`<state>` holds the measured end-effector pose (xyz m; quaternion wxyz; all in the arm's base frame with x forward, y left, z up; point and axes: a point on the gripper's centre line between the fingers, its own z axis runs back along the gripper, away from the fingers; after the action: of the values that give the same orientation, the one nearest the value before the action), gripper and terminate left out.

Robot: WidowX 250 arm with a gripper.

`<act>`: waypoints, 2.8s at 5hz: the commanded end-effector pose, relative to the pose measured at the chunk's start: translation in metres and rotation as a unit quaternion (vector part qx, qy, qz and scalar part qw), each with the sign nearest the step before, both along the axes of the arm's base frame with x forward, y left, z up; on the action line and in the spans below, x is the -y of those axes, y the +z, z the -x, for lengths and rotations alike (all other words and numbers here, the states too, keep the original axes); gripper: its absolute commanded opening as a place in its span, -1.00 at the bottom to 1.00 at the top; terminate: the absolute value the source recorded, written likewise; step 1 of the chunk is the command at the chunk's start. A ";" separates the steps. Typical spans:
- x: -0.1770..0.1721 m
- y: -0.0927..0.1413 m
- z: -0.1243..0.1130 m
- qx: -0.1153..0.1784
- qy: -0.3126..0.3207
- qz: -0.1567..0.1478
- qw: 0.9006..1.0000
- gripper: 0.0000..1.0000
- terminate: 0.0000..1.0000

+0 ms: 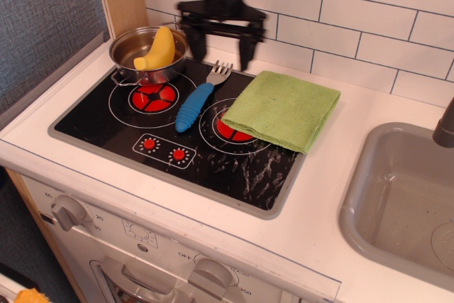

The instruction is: Move the yellow banana to the bottom left with the fork on the right.

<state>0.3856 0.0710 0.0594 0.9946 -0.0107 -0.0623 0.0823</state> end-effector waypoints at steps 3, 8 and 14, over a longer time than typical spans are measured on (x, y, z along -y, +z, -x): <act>-0.094 0.037 0.010 0.045 0.113 -0.022 0.992 1.00 -1.00; -0.093 -0.030 -0.008 -0.049 0.114 -0.015 0.992 1.00 -1.00; -0.072 0.049 0.050 0.053 0.143 -0.035 0.988 -1.00 -1.00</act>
<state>0.3383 0.1401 0.0830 0.9728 0.0211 -0.0819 0.2159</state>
